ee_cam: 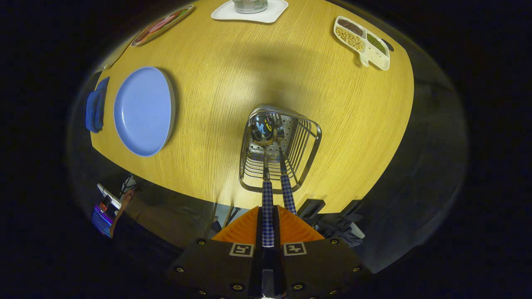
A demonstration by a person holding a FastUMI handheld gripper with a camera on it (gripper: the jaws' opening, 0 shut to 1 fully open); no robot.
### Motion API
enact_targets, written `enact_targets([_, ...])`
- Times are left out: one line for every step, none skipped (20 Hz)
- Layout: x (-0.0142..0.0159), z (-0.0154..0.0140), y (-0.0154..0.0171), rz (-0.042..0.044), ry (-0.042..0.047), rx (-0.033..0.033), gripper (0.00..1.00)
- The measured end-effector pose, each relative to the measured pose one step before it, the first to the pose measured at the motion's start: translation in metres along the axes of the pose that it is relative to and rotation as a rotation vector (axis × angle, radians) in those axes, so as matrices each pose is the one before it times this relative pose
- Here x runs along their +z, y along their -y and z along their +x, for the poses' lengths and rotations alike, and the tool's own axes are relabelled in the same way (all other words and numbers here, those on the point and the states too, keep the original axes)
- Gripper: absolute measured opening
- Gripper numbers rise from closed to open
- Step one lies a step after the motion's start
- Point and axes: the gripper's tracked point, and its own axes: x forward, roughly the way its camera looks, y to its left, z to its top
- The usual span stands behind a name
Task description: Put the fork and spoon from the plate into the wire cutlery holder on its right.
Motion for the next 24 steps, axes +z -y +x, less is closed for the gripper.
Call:
enact_targets([0.00012, -0.00574, 0.00260, -0.00020, 0.02849, -0.00828, 0.14])
enact_targets([-0.00006, -0.00487, 0.00366, 0.00082, 0.04120, -0.00953, 0.20])
enact_targets([0.00120, -0.00890, 0.00106, 0.01131, 0.05328, 0.00247, 0.20])
enact_targets([-0.00007, -0.00663, -0.00391, 0.02327, 0.05194, 0.01522, 0.20])
enact_targets([0.00334, -0.00957, -0.00594, 0.04020, 0.07892, 0.02179, 0.20])
enact_targets([0.00391, -0.00859, -0.00416, 0.02410, 0.07560, 0.01333, 0.20])
enact_targets([0.00245, -0.00875, -0.00447, 0.01052, 0.06562, 0.00364, 0.20])
enact_targets([0.00165, -0.01063, -0.00854, 0.00333, 0.07788, 0.00733, 0.20])
enact_targets([0.00038, -0.01026, -0.00928, 0.00529, 0.06463, 0.00797, 0.20])
enact_targets([0.00248, -0.01271, -0.01567, 0.01099, 0.08965, 0.01971, 0.20])
enact_targets([0.00650, -0.01331, -0.01461, 0.01087, 0.09383, 0.01344, 0.20])
enact_targets([0.00957, -0.01205, -0.01264, 0.00546, 0.10610, 0.00813, 0.20])
enact_targets([0.01159, -0.01185, -0.01010, -0.00128, 0.10692, 0.00217, 0.20])
enact_targets([0.01792, -0.01543, -0.00966, 0.00202, 0.13308, -0.01709, 0.20])
enact_targets([0.01505, -0.01141, -0.00750, 0.00557, 0.10600, -0.00886, 0.20])
enact_targets([0.01751, -0.01401, -0.00992, 0.01362, 0.11967, -0.00211, 0.20])
enact_targets([0.01830, -0.01200, -0.01101, 0.01184, 0.11702, 0.00785, 0.20])
enact_targets([0.01701, -0.01293, -0.00911, 0.01688, 0.12668, -0.00601, 0.20])
enact_targets([0.01207, -0.01055, -0.00644, 0.01452, 0.09233, -0.01182, 0.20])
enact_targets([0.00771, -0.01020, -0.00601, 0.00521, 0.06064, -0.00248, 0.20])
enact_targets([0.00786, -0.00683, -0.00939, 0.00349, 0.05898, 0.00555, 0.20])
enact_targets([0.00379, -0.00370, -0.01099, -0.00446, 0.03554, 0.01383, 0.19])
enact_targets([0.00237, -0.00203, -0.01066, -0.00376, 0.02150, 0.01047, 0.20])
enact_targets([0.00065, -0.00383, -0.01056, 0.00100, 0.01998, 0.00615, 0.20])
